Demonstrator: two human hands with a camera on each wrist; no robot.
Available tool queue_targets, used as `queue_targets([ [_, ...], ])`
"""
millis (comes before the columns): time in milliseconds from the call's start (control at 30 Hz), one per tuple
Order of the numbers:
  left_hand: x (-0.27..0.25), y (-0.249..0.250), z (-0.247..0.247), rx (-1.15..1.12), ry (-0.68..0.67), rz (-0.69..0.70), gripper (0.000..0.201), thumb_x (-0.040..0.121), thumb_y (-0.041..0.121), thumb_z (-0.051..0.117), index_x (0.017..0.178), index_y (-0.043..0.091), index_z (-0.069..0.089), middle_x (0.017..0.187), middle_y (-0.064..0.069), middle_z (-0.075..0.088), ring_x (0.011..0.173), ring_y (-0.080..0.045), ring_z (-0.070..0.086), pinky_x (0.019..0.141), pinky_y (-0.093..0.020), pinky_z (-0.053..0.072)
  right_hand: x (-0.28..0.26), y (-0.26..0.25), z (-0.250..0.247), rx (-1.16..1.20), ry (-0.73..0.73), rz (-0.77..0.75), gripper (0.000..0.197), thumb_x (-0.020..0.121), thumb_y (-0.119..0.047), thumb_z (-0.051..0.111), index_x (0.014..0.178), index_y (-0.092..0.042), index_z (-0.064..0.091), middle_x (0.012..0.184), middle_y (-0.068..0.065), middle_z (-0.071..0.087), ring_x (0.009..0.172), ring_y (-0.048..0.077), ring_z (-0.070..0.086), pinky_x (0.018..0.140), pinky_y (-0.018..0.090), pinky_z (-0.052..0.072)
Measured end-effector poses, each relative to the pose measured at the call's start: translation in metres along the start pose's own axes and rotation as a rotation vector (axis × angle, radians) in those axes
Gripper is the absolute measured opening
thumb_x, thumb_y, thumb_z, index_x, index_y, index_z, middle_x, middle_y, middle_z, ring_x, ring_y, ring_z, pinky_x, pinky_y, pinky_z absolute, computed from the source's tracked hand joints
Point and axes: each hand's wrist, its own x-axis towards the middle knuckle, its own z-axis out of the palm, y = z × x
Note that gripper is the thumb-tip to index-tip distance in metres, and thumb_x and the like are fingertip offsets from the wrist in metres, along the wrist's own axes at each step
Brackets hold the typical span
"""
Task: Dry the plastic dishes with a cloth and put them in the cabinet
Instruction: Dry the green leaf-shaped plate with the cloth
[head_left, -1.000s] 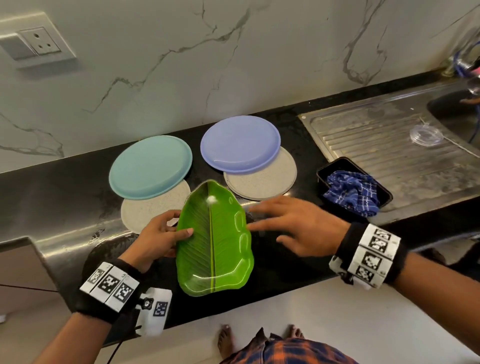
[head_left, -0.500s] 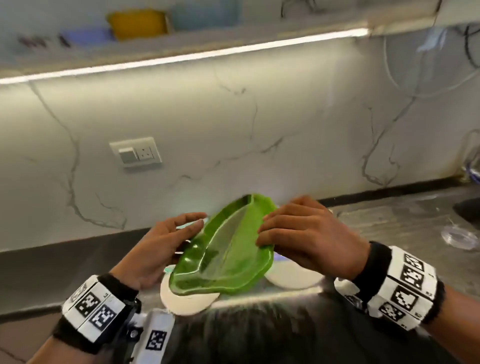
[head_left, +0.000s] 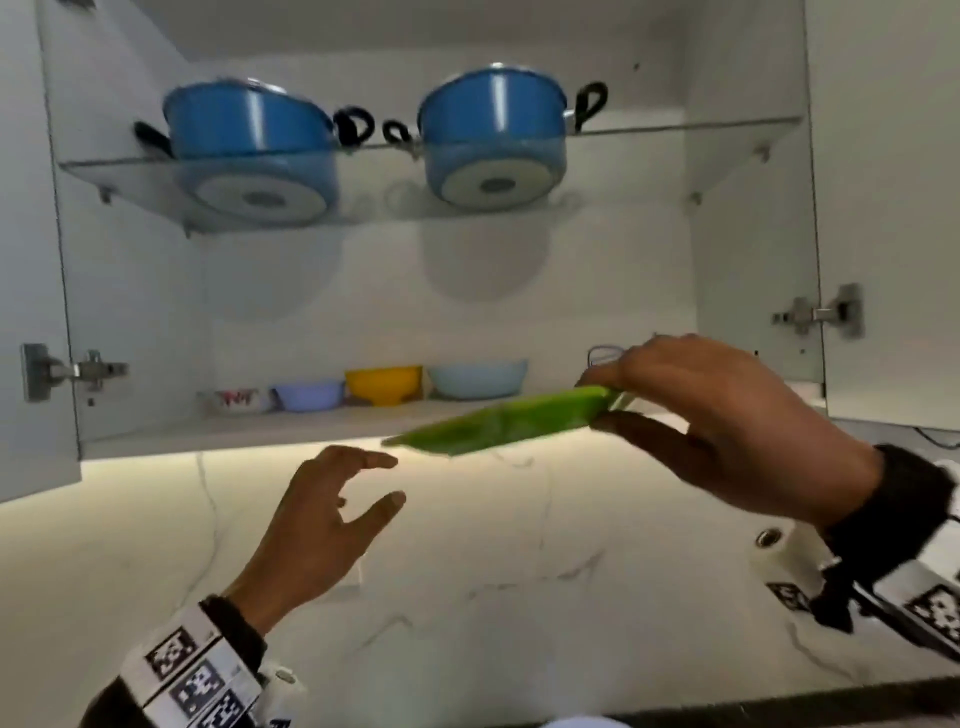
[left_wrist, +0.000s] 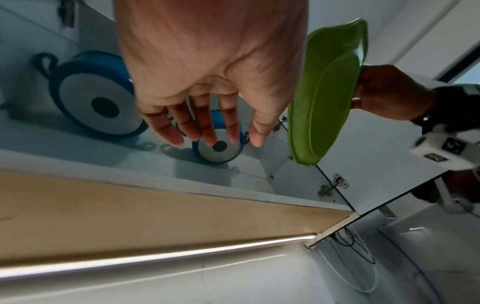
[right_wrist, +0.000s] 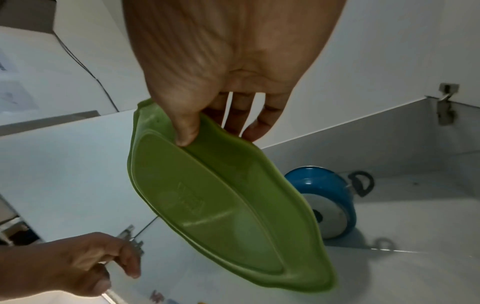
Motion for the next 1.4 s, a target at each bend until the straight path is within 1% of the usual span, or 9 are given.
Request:
queue_targets([
  [100,0.029,-0.002,-0.001,0.153,0.105,0.165,0.035,0.084,0.058,0.059,0.111,0.036,0.066,0.112,0.017,0.06,0.106,-0.007,0.052,0.09,-0.027,0.042,0.02,0.035,-0.009,-0.068,0.002,0.028,0.035,0.097,-0.038,0.054,0.121,-0.015,0.065,0.101,-0.002,0.07,0.08,0.018,0.062,0.068,0.039,0.054],
  [300,0.075,-0.025,0.021,0.231,0.079,0.205,0.047,0.085,0.061,0.051,0.117,0.03,0.066,0.115,0.014,0.064,0.106,-0.011,0.057,0.088,-0.028,0.043,0.039,0.107,0.005,-0.229,-0.118,0.135,0.032,0.093,-0.037,0.064,0.119,-0.02,0.071,0.096,0.001,0.076,0.074,0.028,0.069,0.062,0.034,0.052],
  [433,0.094,-0.029,0.044,0.228,0.064,0.227,0.047,0.086,0.061,0.052,0.115,0.028,0.068,0.112,0.013,0.067,0.103,-0.011,0.06,0.085,-0.03,0.048,0.045,0.15,0.025,-0.256,-0.245,0.31,0.032,0.094,-0.032,0.066,0.124,-0.023,0.068,0.102,0.0,0.075,0.086,0.028,0.067,0.068,0.032,0.046],
  [533,0.103,-0.021,0.066,0.213,0.066,0.239,0.045,0.085,0.06,0.053,0.113,0.029,0.069,0.109,0.011,0.069,0.1,-0.016,0.063,0.082,-0.04,0.054,0.051,0.184,0.038,-0.174,-0.233,0.419,0.032,0.094,-0.029,0.067,0.124,-0.017,0.067,0.102,0.004,0.072,0.085,0.025,0.063,0.074,0.035,0.048],
  [700,0.117,-0.01,0.089,0.231,0.043,0.204,0.049,0.081,0.065,0.05,0.111,0.031,0.07,0.106,0.013,0.07,0.101,-0.015,0.063,0.084,-0.043,0.053,0.074,0.232,0.063,-0.01,-0.245,0.568,0.025,0.097,-0.022,0.062,0.119,-0.011,0.064,0.105,0.005,0.066,0.09,0.024,0.06,0.084,0.042,0.05],
  [933,0.123,-0.017,0.088,0.255,-0.014,0.077,0.061,0.071,0.082,0.039,0.097,0.037,0.072,0.096,0.025,0.067,0.093,0.001,0.057,0.072,-0.023,0.047,0.104,0.278,0.108,0.379,-0.053,0.933,0.01,0.1,-0.013,0.055,0.11,-0.014,0.056,0.109,0.018,0.065,0.098,0.033,0.063,0.088,0.046,0.052],
  [1100,0.129,-0.024,0.08,0.243,-0.067,0.081,0.063,0.067,0.092,0.038,0.095,0.046,0.072,0.092,0.034,0.065,0.095,0.013,0.055,0.068,-0.007,0.037,0.109,0.285,0.134,0.72,0.122,1.194,0.017,0.104,-0.004,0.042,0.106,-0.016,0.054,0.091,0.003,0.059,0.08,0.019,0.056,0.067,0.033,0.046],
  [1267,0.131,-0.023,0.077,0.217,-0.082,0.048,0.067,0.059,0.099,0.037,0.093,0.053,0.072,0.094,0.037,0.065,0.098,0.015,0.054,0.07,-0.01,0.041,0.105,0.301,0.157,0.917,0.157,1.323,0.022,0.106,-0.006,0.037,0.106,-0.017,0.056,0.121,0.01,0.056,0.106,0.03,0.051,0.089,0.052,0.044],
  [1400,0.13,-0.022,0.079,0.24,-0.084,0.051,0.071,0.06,0.1,0.031,0.096,0.054,0.072,0.09,0.042,0.061,0.099,0.015,0.051,0.075,-0.014,0.044,0.106,0.311,0.169,0.928,0.095,1.351,0.028,0.106,-0.006,0.034,0.095,-0.016,0.059,0.121,0.012,0.056,0.109,0.032,0.052,0.097,0.064,0.042],
])
